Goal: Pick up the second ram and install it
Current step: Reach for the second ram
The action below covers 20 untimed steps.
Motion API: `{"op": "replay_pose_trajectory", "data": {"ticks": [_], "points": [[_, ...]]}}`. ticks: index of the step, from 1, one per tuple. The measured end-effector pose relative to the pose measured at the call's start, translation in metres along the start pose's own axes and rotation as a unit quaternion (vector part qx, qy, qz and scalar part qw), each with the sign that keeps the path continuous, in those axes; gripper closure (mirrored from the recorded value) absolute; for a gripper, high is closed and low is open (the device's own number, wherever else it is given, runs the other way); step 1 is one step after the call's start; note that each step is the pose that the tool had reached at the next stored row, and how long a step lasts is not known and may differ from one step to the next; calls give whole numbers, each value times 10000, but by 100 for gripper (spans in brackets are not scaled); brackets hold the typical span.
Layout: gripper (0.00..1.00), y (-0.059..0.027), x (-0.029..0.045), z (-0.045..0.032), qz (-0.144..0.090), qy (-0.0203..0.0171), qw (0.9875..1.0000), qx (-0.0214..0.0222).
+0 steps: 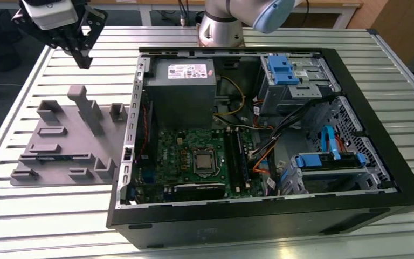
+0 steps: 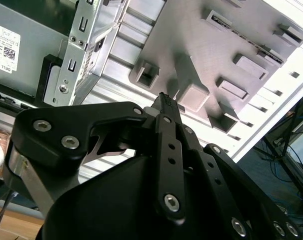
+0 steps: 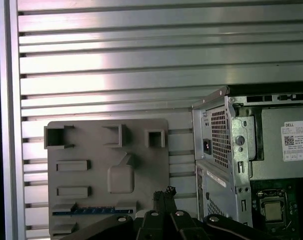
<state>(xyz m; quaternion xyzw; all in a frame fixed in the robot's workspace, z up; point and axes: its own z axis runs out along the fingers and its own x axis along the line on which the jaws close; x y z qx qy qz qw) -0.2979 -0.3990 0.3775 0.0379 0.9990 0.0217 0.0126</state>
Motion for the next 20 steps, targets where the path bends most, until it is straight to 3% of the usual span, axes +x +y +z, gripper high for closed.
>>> {"op": "replay_pose_trajectory", "data": {"ticks": [20], "points": [[89, -6, 52, 33, 0, 2, 10000, 0]]}}
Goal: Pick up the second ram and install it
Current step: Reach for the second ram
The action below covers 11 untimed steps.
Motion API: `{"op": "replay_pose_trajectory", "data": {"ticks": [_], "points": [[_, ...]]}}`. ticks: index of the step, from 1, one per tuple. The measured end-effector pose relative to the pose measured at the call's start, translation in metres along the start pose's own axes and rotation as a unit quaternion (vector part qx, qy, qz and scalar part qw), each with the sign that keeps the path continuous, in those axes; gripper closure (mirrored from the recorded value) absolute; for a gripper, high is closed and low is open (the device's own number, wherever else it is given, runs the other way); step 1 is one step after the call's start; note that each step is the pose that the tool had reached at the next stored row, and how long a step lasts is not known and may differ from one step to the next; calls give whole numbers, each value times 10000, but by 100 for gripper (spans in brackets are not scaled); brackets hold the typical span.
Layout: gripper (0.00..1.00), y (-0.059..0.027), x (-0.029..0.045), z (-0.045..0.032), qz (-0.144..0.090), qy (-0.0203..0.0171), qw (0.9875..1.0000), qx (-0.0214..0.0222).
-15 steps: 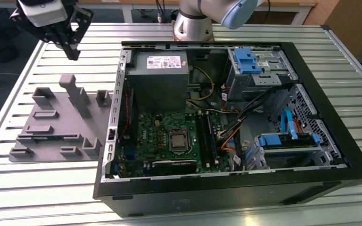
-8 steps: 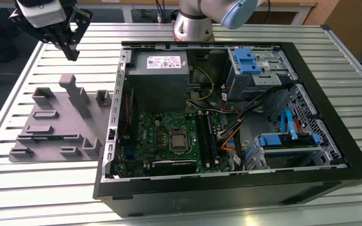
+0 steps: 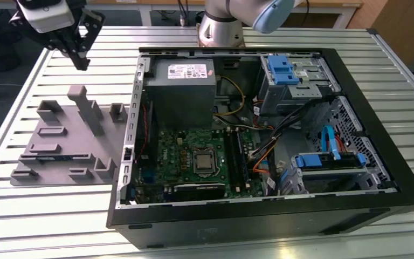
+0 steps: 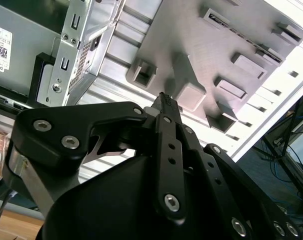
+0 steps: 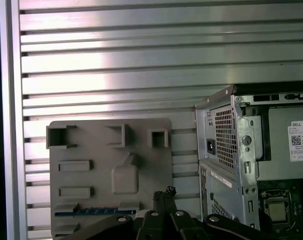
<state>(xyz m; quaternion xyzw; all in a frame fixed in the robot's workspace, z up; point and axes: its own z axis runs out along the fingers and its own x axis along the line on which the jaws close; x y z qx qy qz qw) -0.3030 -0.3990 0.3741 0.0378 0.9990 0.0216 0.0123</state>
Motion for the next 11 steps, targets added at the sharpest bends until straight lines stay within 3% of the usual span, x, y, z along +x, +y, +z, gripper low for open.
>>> {"op": "replay_pose_trajectory", "data": {"ticks": [11], "points": [[89, -3, 25, 20, 0, 2, 10000, 0]]}}
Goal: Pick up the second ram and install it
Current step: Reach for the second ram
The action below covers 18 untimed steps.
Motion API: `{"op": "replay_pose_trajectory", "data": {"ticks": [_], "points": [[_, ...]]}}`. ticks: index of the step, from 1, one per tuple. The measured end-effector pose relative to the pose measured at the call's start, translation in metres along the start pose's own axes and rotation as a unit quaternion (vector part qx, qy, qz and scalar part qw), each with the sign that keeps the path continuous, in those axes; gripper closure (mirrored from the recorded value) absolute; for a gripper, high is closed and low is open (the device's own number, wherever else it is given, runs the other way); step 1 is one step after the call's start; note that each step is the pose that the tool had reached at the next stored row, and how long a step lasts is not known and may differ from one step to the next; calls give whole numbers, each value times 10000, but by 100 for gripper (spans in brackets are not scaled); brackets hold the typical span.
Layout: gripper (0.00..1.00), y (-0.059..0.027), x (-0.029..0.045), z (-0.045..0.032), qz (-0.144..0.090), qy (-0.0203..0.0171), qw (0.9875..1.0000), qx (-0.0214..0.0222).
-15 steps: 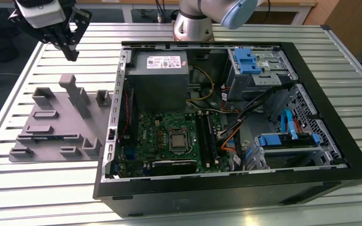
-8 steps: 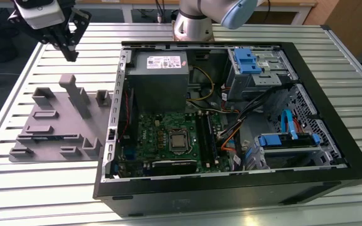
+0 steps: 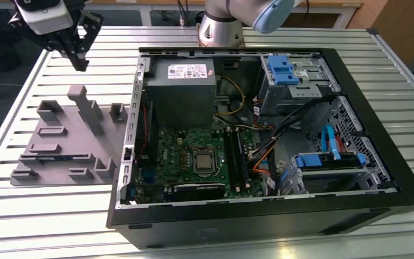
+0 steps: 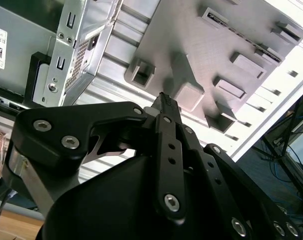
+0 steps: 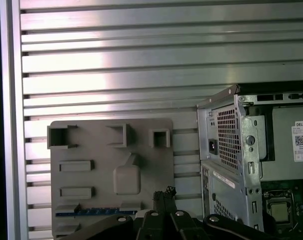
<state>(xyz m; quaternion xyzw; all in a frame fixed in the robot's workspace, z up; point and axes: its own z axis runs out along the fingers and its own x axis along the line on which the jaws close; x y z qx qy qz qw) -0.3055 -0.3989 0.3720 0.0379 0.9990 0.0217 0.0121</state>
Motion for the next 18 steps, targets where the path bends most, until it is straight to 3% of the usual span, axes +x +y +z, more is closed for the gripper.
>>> {"op": "replay_pose_trajectory", "data": {"ticks": [18], "points": [[89, -7, 75, 26, 0, 1, 10000, 0]]}}
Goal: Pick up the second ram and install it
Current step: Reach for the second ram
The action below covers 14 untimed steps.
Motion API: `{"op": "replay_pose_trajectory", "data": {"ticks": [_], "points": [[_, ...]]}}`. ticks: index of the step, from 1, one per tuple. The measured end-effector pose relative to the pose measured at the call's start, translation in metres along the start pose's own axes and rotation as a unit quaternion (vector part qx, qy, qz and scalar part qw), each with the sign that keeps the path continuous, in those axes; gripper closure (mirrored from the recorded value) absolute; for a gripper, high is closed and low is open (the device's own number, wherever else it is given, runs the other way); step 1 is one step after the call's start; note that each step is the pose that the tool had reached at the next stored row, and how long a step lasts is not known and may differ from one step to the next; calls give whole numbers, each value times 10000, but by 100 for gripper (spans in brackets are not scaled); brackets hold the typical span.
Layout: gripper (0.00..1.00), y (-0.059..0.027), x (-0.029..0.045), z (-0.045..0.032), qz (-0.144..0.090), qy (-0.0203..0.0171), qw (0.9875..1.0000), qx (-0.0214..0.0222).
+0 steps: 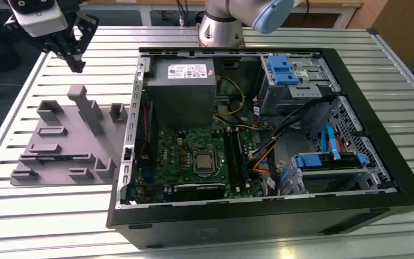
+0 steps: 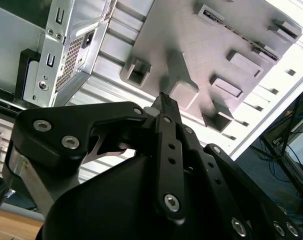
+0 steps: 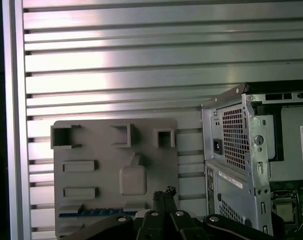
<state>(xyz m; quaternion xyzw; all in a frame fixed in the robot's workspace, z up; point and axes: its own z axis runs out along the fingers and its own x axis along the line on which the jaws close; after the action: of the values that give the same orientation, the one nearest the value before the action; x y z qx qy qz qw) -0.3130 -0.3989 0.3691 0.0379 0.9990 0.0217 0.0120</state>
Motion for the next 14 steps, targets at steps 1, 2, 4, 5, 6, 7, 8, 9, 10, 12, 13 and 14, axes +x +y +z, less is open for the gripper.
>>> {"op": "replay_pose_trajectory", "data": {"ticks": [1, 2, 4, 5, 6, 7, 8, 9, 10, 12, 13, 14], "points": [[89, -1, 12, 0, 0, 0, 10000, 0], [89, -2, 25, 1, 0, 0, 10000, 0], [89, -10, 50, 3, 0, 0, 10000, 0], [89, -18, 62, 4, 0, 0, 10000, 0], [89, -27, 72, 5, -1, 0, 10000, 0], [89, -39, 82, 5, -1, 0, 10000, 0], [89, -50, 91, 7, 0, 0, 10000, 0], [89, -62, 100, 8, -1, 0, 10000, 0], [89, -74, 109, 9, 0, 0, 10000, 0], [89, -95, 128, 11, 0, 0, 10000, 0], [89, -104, 138, 12, 1, 0, 10000, 0], [89, -114, 147, 13, 0, 0, 10000, 0]]}}
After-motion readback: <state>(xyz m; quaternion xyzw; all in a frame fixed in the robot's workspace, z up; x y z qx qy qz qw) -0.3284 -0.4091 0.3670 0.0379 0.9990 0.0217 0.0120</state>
